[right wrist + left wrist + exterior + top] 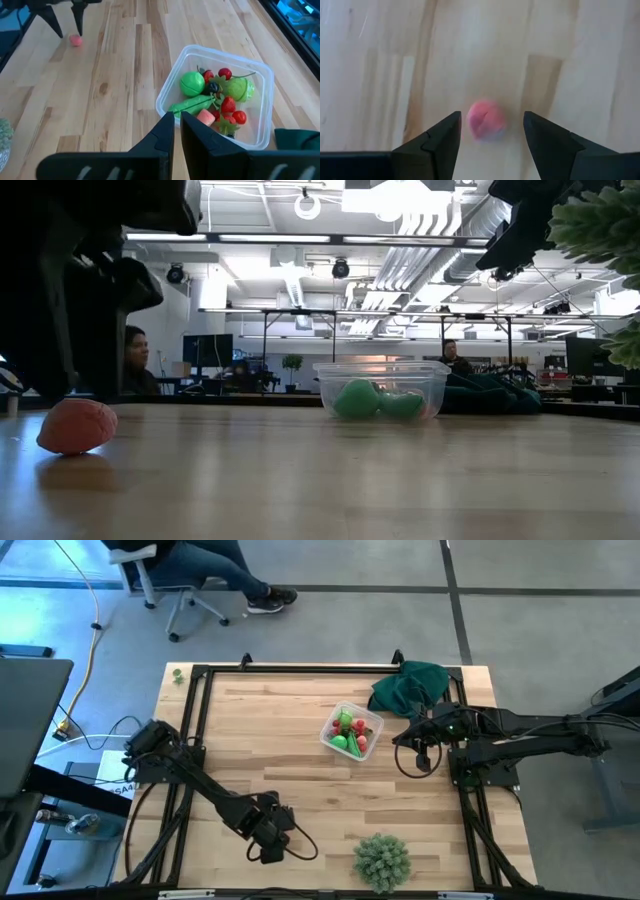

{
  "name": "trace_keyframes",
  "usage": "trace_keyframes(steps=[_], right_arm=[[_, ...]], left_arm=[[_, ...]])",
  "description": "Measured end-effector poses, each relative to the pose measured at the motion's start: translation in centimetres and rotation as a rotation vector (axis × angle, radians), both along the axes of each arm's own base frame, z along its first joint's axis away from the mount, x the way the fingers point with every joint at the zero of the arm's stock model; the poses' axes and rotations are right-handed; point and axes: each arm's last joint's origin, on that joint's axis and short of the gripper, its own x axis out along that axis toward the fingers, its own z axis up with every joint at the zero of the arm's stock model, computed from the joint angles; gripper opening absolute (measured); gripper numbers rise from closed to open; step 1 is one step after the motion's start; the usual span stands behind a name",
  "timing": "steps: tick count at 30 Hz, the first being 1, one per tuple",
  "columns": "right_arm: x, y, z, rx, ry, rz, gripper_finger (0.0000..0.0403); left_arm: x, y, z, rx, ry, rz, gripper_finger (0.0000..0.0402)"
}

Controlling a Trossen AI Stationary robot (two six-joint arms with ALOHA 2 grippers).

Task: Pick and placing Produce into tupperware
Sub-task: Put the pink peach into the transparent bin

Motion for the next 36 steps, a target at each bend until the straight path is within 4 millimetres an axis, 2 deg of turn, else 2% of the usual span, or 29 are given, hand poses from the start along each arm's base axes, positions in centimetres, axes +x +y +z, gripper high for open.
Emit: trace_keyframes(steps=[16, 36], right_arm=[[0.0, 0.0, 0.0, 0.0, -0.001, 0.0, 0.0024], [0.0, 0.0, 0.0, 0.0, 0.0, 0.0, 0.0024]], left_arm=[[0.4, -0.3, -1.9, 0.012, 0.036, -0.003, 0.0205], [0.4, -0.3, -2.4, 0.019, 0.054, -0.018, 0.0205]])
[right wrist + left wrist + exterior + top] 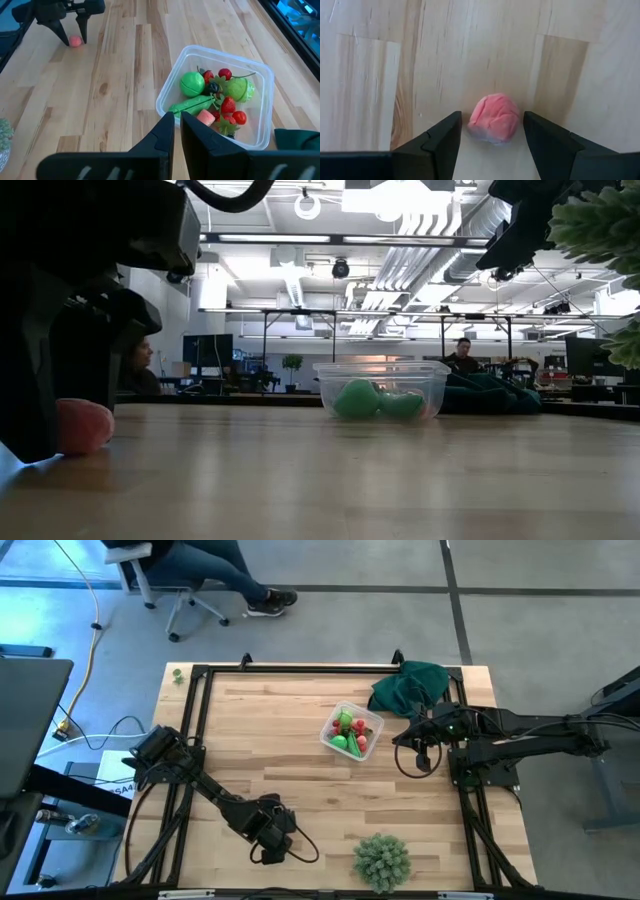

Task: Pick and placing Produce into tupperware
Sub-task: Put the pink peach into the transparent bin

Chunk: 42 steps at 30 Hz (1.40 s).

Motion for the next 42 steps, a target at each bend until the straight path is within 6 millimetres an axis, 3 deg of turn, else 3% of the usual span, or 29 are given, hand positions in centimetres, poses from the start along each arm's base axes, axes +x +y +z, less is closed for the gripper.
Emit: trace_keyframes(steps=[12, 27, 42], right_arm=[[0.0, 0.0, 0.0, 0.0, 0.0, 0.0, 0.0024], [0.0, 0.0, 0.0, 0.0, 0.0, 0.0, 0.0024], [-0.01, 0.0, 0.01, 0.0, -0.001, 0.0, 0.0024]], left_arm=[[-0.1, 0.06, -0.01, 0.007, 0.011, 0.0, 0.0202], [-0.11, 0.11, -0.02, 0.017, 0.012, -0.005, 0.0107], [0.38, 0.12, 0.07, 0.102, -0.064, -0.066, 0.0105]])
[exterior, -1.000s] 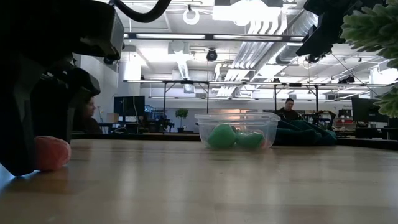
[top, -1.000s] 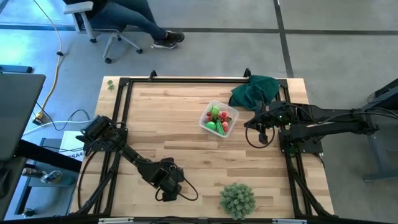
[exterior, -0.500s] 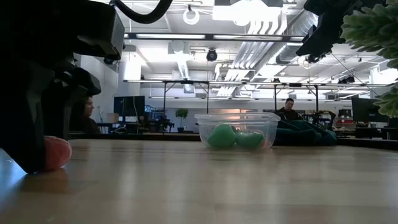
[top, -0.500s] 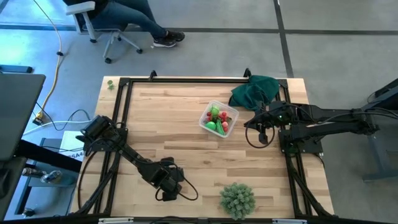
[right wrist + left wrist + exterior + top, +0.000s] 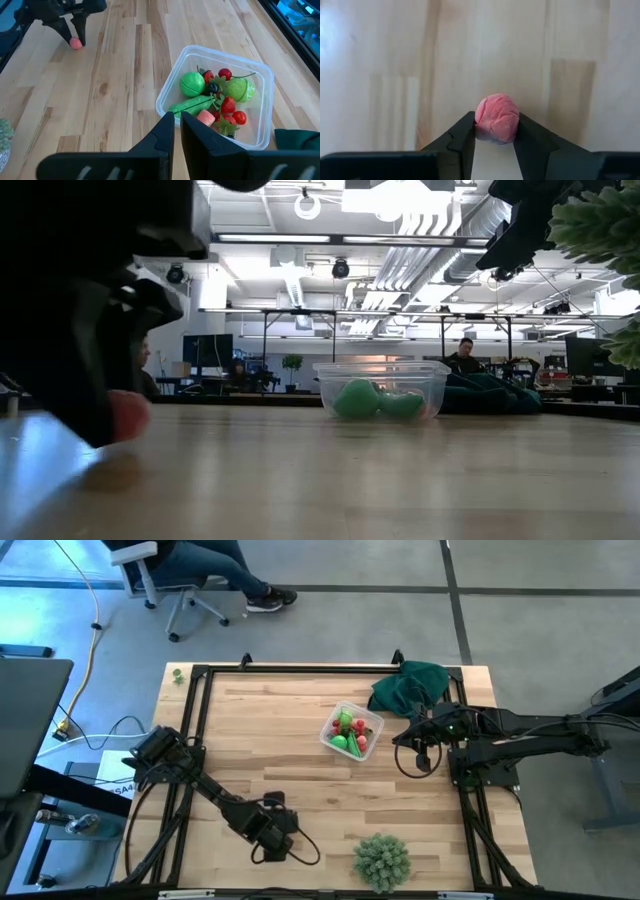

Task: Pick and placing Produce into tupperware
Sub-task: Put the pink peach into the transparent bin

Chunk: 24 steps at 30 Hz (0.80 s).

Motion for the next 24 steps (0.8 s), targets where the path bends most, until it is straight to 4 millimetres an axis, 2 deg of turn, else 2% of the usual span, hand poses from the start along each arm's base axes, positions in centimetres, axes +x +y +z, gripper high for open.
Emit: trace_keyframes(steps=[7, 14, 20, 24], right_arm=[[0.0, 0.0, 0.0, 0.0, 0.0, 0.001, 0.0024], [0.0, 0.0, 0.0, 0.0, 0.0, 0.0, 0.0024], [0.0, 0.0, 0.0, 0.0, 0.0, 0.0, 0.0024], [0.0, 0.0, 0.0, 0.0, 0.0, 0.0, 0.0024]], left_arm=[[1.4, 0.8, 0.5, 0.122, -0.123, -0.035, 0.0111], [4.6, 3.8, 2.8, 0.32, -0.25, -0.024, 0.0112], [7.9, 9.0, 6.2, 0.384, -0.292, -0.023, 0.0112], [9.9, 13.3, 9.1, 0.379, -0.313, -0.125, 0.0113]])
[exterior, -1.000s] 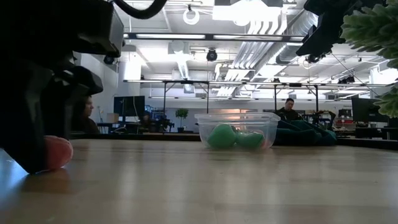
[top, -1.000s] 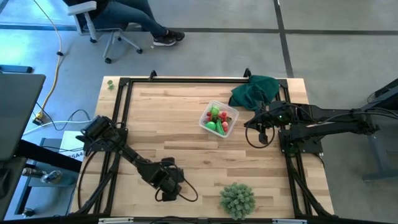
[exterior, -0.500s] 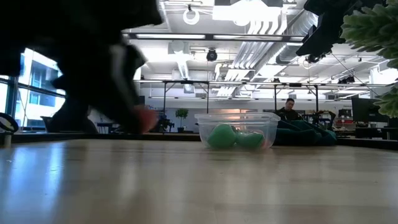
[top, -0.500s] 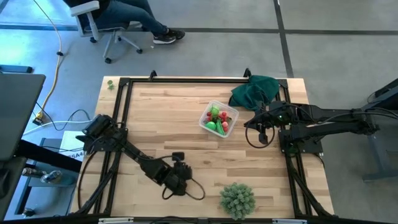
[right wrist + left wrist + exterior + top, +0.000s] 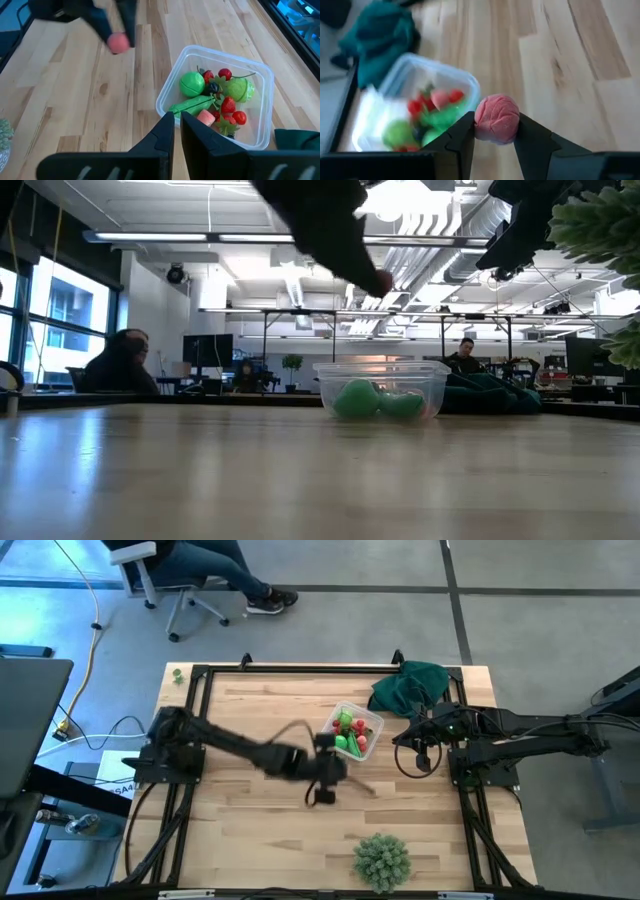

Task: Pick and placing Produce into tupperware
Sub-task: Put the pink peach into the transparent bin

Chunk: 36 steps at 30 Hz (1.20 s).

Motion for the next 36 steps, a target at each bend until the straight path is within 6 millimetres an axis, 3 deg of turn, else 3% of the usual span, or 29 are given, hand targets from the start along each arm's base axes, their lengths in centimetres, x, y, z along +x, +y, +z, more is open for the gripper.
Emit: trace_keyframes(steps=[4, 7, 11, 15, 20, 26, 36], right_arm=[[0.0, 0.0, 0.0, 0.0, 0.0, 0.0, 0.0024], [0.0, 0.0, 0.0, 0.0, 0.0, 0.0, 0.0024], [0.0, 0.0, 0.0, 0.0, 0.001, 0.0, 0.0024], [0.0, 0.0, 0.0, 0.0, 0.0, 0.0, 0.0024], [0.0, 0.0, 0.0, 0.0, 0.001, 0.0, 0.0024], [0.0, 0.0, 0.0, 0.0, 0.0, 0.0, 0.0024], [0.0, 0.0, 0.0, 0.0, 0.0, 0.0, 0.0024]], left_arm=[[1.0, 4.6, 3.2, 0.006, -0.033, -0.142, 0.0113], [1.0, 8.4, 4.3, -0.05, -0.05, -0.217, 0.0113], [0.3, 13.3, 4.4, -0.169, -0.104, -0.253, 0.0113], [-0.2, 16.9, 2.2, -0.24, -0.062, -0.19, 0.0113], [0.1, 18.6, -0.8, -0.298, -0.003, -0.172, 0.0113], [0.3, 18.9, -3.1, -0.33, 0.069, -0.161, 0.0113], [0.2, 18.9, -4.1, -0.292, 0.139, -0.131, 0.0113]])
